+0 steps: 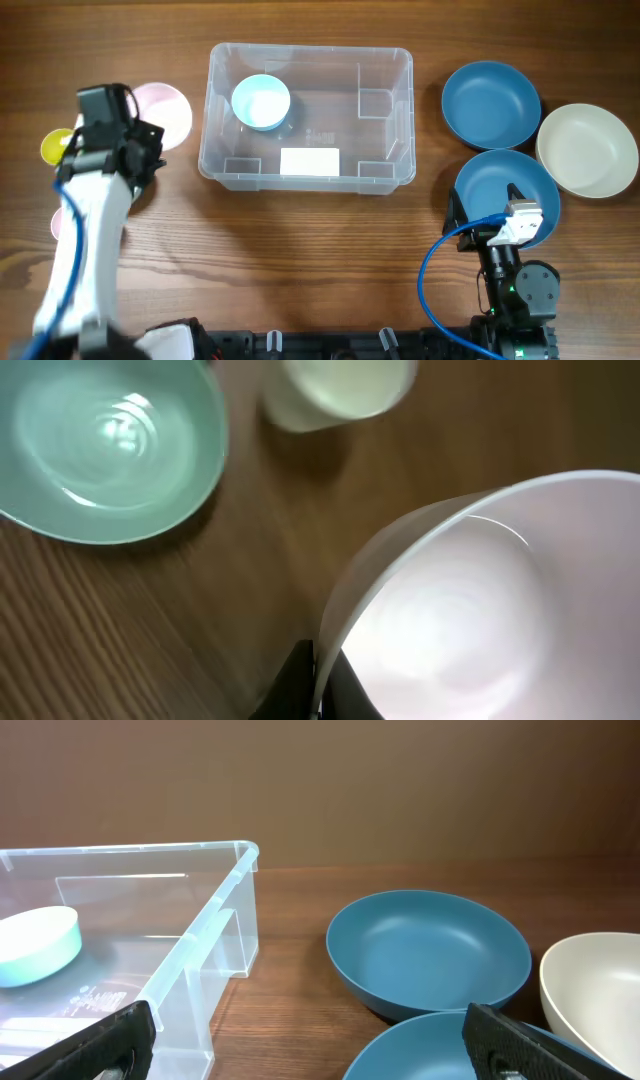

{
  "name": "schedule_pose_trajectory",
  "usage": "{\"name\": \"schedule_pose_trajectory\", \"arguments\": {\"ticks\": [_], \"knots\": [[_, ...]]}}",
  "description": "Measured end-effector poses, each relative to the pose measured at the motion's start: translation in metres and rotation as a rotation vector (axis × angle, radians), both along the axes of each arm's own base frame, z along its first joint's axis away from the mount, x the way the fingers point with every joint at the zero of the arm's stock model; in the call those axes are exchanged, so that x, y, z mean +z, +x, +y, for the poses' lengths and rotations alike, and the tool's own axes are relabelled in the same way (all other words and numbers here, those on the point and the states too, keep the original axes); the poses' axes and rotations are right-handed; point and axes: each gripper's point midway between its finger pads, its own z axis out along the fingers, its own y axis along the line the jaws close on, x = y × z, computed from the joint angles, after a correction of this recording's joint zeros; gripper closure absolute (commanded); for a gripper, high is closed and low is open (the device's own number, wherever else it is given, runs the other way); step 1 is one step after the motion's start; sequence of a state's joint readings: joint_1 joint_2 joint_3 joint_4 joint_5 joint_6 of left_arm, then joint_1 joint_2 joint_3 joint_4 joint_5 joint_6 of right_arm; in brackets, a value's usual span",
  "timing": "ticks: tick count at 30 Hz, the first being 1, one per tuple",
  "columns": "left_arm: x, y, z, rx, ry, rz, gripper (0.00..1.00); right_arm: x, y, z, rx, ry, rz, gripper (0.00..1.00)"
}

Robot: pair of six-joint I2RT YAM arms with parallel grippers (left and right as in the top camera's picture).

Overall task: Pack container
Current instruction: 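Grasp the pink bowl rim with the left gripper and lift, then carry the pink bowl over the bin and set it on the blue bowl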

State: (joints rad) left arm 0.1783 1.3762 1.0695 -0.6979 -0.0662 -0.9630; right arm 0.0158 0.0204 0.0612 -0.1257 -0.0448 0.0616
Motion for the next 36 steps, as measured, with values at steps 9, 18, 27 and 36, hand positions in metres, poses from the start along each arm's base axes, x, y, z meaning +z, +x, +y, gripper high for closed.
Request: {"name": "schedule_pose_trajectory", "arguments": {"ticks": [9, 18, 27, 36], "knots": [[0.157, -0.028, -0.062, -0.273, 0.109, -0.455, 0.96, 0.0, 0.0, 0.0, 0.0, 0.0, 0.0, 0.0], [0.164, -0.001, -0.15, -0.615, 0.196, -0.429, 0.96, 0.0, 0.0, 0.0, 0.0, 0.0, 0.0, 0.0], [0.05, 0.057, -0.174, -0.772, 0.282, -0.016, 0.94, 0.0, 0.0, 0.0, 0.0, 0.0, 0.0, 0.0], [-0.016, 0.083, -0.144, -0.709, 0.29, 0.138, 0.96, 0.0, 0.0, 0.0, 0.0, 0.0, 0.0, 0.0]]}}
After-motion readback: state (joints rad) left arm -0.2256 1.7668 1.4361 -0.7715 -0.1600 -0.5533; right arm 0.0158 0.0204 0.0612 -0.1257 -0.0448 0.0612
